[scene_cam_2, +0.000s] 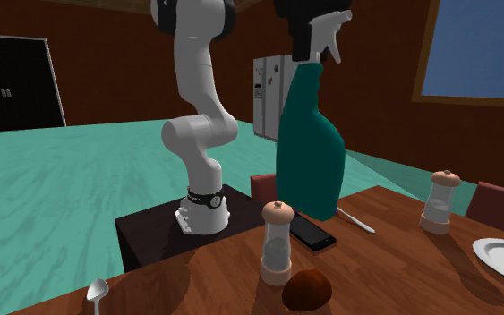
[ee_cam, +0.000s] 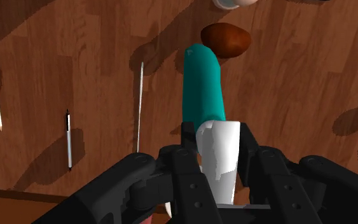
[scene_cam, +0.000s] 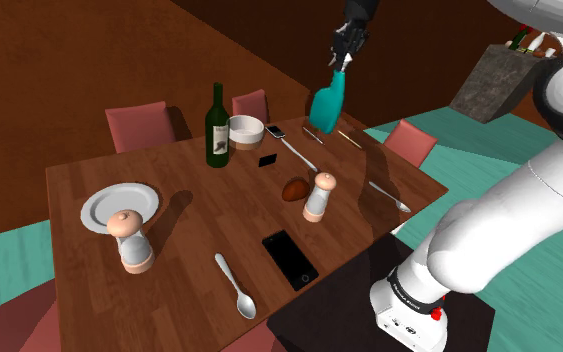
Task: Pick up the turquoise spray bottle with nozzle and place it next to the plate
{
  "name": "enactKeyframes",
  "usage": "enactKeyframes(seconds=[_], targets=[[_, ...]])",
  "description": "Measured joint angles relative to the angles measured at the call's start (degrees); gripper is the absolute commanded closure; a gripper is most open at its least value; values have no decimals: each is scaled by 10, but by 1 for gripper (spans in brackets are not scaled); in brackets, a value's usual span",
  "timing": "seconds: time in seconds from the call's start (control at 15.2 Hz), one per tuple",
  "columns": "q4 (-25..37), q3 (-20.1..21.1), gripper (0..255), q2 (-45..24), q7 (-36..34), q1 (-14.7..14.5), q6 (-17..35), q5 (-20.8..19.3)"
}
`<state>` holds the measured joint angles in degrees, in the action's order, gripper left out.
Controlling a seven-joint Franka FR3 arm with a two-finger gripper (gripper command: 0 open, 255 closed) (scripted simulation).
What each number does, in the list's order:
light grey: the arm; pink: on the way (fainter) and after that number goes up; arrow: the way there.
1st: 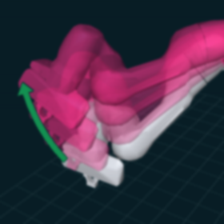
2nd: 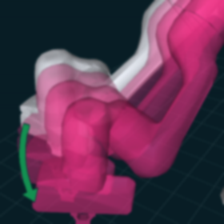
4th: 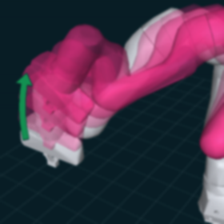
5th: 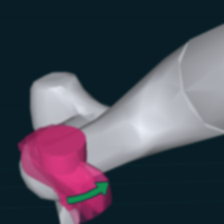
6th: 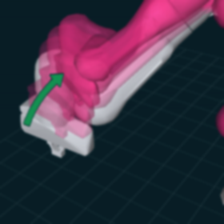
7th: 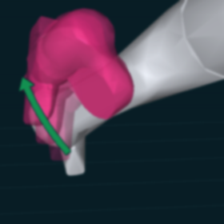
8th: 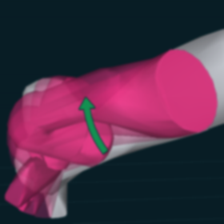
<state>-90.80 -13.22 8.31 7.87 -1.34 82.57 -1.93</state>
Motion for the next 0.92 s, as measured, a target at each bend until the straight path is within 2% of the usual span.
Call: enactKeyframes(seconds=[0.33,0.92], targets=[[-28,30,255,-16,-55,-23,42,7],[-5,83,255,-94,-154,-70,97,20]])
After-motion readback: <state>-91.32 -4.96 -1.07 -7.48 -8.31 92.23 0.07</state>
